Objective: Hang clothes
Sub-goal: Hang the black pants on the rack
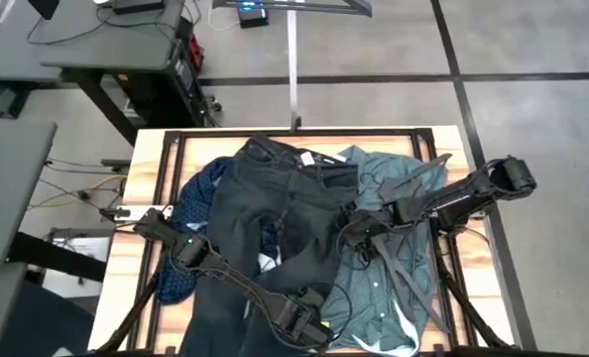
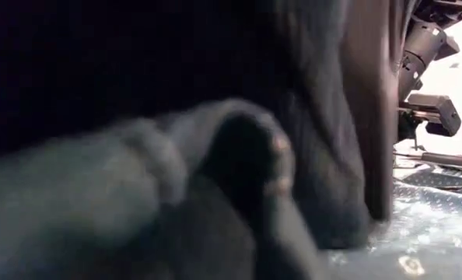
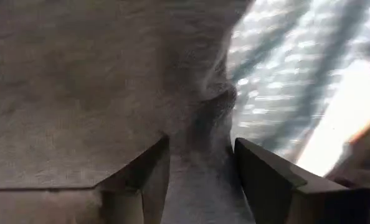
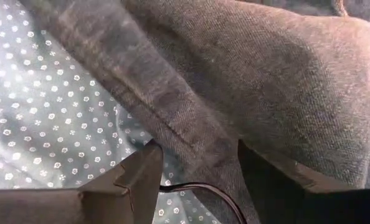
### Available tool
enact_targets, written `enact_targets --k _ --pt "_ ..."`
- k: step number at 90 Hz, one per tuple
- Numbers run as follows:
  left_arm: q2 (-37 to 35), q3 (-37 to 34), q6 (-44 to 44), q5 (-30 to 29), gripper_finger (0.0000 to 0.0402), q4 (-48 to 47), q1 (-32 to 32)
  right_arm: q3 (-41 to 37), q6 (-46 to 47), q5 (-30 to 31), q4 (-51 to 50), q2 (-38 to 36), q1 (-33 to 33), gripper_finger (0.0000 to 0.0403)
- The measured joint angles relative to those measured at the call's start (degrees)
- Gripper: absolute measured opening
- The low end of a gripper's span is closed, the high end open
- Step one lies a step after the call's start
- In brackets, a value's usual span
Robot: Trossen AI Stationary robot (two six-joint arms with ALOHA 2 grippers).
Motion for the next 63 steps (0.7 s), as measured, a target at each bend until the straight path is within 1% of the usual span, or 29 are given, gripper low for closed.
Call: enact_targets --k 10,16,23,33,37,50,63 --pt "0.36 0.12 -2.58 0.29 0.0159 -0.53 0.26 0.0 0.0 -0.03 -0.53 0.0 0.26 0.0195" --pt "0.36 0.12 -3.29 0.42 0.0145 -1.09 0.26 0.0 0.0 -0.19 -0.74 0.0 0.24 0.0195" --pt "0.36 0.12 -3.98 0.39 0.0107 -1.27 0.26 0.0 -1.16 -0.69 -1.08 0.0 0.41 0.0195" --pt "0.32 0.44 -4.3 0.4 0.0028 -1.54 0.13 0.0 -5.6 -0.89 -1.61 0.01 0.66 0.0195" --pt "0.32 0.54 -4.62 0.39 0.0012 -1.15 -0.01 0.0 -6.29 -0.91 -1.39 0.32 1.1 0.0195" --pt "-0.35 0.52 -7.18 0.42 0.0003 -1.33 -0.51 0.0 -5.95 -1.04 2.48 2.27 1.72 0.0195" --pt "-0.79 0.54 -9.53 0.42 0.0002 -1.4 -1.33 0.02 -6.23 -0.6 5.19 5.79 2.4 0.019"
